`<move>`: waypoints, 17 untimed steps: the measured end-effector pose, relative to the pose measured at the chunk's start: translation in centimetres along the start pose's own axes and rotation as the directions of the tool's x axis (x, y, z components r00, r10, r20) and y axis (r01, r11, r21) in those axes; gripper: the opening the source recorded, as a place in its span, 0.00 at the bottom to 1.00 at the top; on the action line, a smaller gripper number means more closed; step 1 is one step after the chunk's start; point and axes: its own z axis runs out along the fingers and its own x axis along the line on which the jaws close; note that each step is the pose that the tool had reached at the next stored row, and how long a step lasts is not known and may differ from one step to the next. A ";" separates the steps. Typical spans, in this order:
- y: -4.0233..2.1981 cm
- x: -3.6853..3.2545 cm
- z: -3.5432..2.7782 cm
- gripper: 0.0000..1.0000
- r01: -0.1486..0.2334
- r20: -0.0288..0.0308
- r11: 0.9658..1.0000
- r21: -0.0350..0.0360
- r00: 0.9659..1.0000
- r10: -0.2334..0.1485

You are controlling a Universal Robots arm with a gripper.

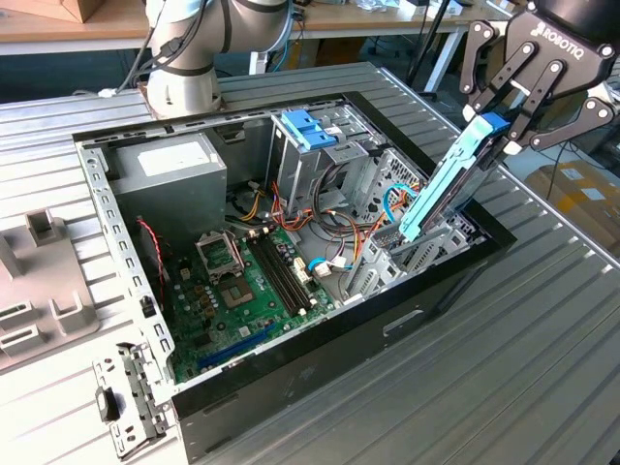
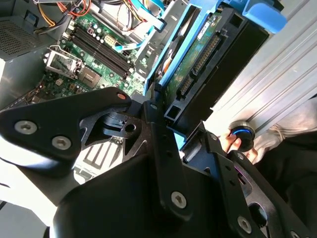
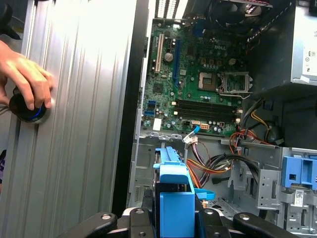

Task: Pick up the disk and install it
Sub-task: 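Insert the disk into the insertion slot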

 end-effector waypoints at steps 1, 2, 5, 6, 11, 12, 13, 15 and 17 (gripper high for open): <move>0.01 0.00 0.03 0.36 0.000 0.000 1.000 0.000 1.000 0.000; 0.02 0.00 0.08 0.36 0.000 0.000 1.000 0.000 1.000 0.000; 0.06 0.00 0.18 0.36 0.001 0.000 1.000 0.000 1.000 -0.001; 0.07 0.00 0.20 0.36 0.001 0.000 1.000 0.000 1.000 -0.001; 0.08 0.01 0.35 0.36 0.001 0.000 1.000 0.000 1.000 -0.001; 0.09 0.01 0.40 0.36 0.002 0.001 1.000 0.000 1.000 -0.002; 0.12 0.01 0.44 0.36 0.002 0.001 1.000 0.000 1.000 -0.002; 0.28 0.00 0.55 0.36 0.002 0.001 1.000 0.000 1.000 -0.002; 0.36 -0.02 0.67 0.36 0.000 0.001 1.000 0.000 1.000 0.000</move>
